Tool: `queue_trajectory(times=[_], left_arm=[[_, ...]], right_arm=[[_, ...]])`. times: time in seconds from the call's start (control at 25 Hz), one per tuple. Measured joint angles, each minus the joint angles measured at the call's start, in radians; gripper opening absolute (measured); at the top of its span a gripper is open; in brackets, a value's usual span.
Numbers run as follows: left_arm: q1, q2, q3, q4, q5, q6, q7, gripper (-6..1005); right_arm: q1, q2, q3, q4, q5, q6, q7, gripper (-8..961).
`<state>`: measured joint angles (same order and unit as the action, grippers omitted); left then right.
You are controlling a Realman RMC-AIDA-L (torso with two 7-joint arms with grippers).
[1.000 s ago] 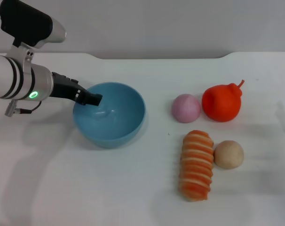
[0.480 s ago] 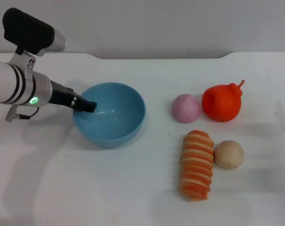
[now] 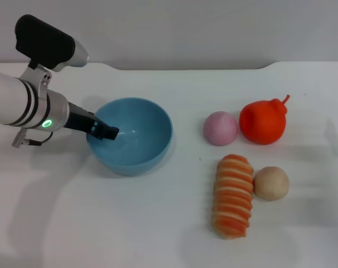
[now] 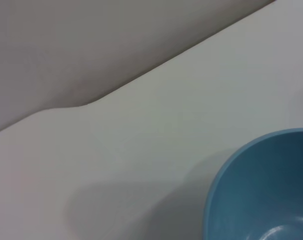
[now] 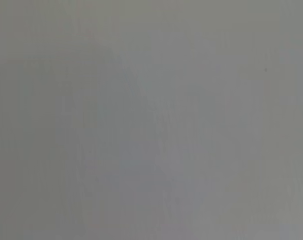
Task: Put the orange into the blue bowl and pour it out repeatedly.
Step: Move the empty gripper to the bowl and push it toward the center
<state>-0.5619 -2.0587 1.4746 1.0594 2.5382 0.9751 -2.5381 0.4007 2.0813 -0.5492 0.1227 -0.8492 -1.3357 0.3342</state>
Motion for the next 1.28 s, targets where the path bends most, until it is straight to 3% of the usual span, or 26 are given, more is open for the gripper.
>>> queue_trajectory(times=[0.4,0.64,0.8,1.12,1.28], left_arm=[[-0.004,-0.001,0.020,0.007,-0.002,-0.017,0.030,510],[-0.003,-0.001,0.041,0.010,-0.003,-0.013,0.033,309],[-0.007,0.002,0.044,0.047,-0.002,0.002,0.043,77],[-0.056,0.007,-0.010,0.109,0.007,0.085,0.061,2],[-0.072,0.007,-0.021,0.143,0.008,0.112,0.061,0]], right_arm=[[0.004,0.000,0.000,0.000,0.001,0.014,0.000,741],[0.004,-0.001,0.000,-0.002,0.001,0.014,0.000,727],[0.004,-0.001,0.000,-0.004,0.001,0.014,0.012,717],[0.004,-0.012,-0.014,-0.049,-0.061,0.023,0.189,698],[-0.008,-0.016,-0.014,-0.232,-0.231,0.081,0.480,689]])
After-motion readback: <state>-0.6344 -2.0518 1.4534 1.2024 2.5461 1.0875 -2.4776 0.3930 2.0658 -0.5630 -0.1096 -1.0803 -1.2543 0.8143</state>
